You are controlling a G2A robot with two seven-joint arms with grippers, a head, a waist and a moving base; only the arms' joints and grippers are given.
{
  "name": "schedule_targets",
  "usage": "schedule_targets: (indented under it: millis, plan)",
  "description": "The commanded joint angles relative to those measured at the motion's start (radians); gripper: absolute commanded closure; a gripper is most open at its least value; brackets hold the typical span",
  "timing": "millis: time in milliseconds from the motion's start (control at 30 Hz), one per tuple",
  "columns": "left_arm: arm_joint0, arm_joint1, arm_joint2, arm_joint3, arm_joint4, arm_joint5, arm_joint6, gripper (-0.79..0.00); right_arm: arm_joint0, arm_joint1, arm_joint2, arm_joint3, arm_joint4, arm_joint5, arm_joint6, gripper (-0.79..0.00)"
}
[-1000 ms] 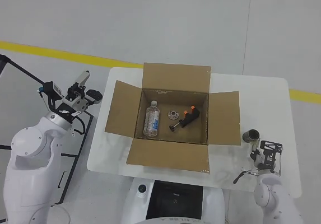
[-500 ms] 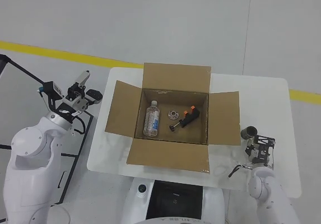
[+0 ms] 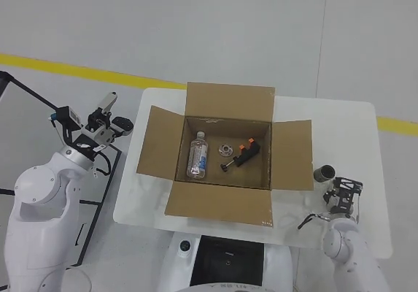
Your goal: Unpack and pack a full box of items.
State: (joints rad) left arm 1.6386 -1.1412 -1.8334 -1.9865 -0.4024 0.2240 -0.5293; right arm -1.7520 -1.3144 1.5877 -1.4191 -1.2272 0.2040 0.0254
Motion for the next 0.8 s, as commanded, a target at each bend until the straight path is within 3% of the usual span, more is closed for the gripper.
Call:
schedule_targets:
  millis: [0,167,333,767]
  plan:
    - [0.000,0.000,0.000,0.000,0.000,0.000,0.000,-0.785,-0.004,0.000,0.004,-0.006,0.001,0.004,-0.014,0.000]
    - [0.000,0.000,0.000,0.000,0.000,0.000,0.000,-0.785,-0.034,-0.003,0.011,-0.039,0.013,0.017,-0.067,0.000]
    - [0.000,0.000,0.000,0.000,0.000,0.000,0.000,-0.785,-0.124,0.001,0.064,-0.158,0.029,-0.002,-0.098,0.000]
    - [0.000,0.000,0.000,0.000,0.000,0.000,0.000,-0.785,-0.188,0.006,0.153,-0.337,0.088,-0.062,-0.013,0.000]
